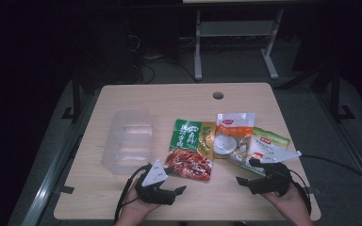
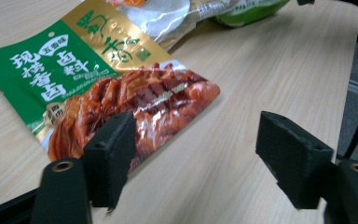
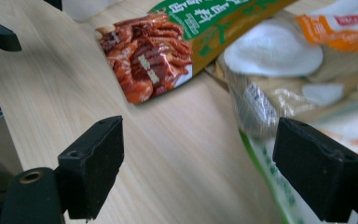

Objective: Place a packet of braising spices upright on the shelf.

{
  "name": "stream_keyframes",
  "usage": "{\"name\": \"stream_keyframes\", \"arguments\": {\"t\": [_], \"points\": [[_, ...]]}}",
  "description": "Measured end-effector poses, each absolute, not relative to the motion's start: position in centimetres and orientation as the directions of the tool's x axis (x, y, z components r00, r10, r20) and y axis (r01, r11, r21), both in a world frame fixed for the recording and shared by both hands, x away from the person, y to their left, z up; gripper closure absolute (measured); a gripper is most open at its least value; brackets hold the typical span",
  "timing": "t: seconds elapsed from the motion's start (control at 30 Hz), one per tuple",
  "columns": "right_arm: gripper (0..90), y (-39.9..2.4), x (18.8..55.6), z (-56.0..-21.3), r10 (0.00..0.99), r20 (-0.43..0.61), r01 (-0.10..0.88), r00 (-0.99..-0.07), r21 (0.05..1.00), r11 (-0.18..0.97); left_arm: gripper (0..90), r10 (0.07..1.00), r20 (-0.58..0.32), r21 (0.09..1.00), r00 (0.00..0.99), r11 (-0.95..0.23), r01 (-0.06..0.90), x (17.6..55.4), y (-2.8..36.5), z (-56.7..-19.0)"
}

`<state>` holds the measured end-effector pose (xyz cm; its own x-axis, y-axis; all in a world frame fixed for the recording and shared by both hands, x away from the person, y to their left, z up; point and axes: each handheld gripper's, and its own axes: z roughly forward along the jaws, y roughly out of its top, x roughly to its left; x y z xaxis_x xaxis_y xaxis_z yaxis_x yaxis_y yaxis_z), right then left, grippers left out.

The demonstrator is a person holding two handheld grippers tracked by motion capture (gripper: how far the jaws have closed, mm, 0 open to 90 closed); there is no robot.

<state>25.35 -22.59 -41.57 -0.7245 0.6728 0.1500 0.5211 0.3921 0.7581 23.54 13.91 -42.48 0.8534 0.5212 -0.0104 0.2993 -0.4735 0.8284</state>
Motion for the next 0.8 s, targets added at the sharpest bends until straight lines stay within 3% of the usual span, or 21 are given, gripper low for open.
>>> {"name": "stream_keyframes", "arguments": {"t": [0.37, 0.8], "points": [[15.6, -18.8, 30.8, -38.5, 0.668, 0.154, 0.550, -0.728, 0.713, 0.435, 42.9, 0.553, -0.011, 0.794, 0.833, -0.501, 0.343, 26.3, 11.6, -43.0], [15.8, -15.4, 36.9, -37.4, 0.666, 0.149, 0.584, -0.731, 0.642, 0.497, 57.2, 0.584, 0.002, 0.750, 0.812, -0.538, 0.385, 27.8, 10.3, -44.6]]}}
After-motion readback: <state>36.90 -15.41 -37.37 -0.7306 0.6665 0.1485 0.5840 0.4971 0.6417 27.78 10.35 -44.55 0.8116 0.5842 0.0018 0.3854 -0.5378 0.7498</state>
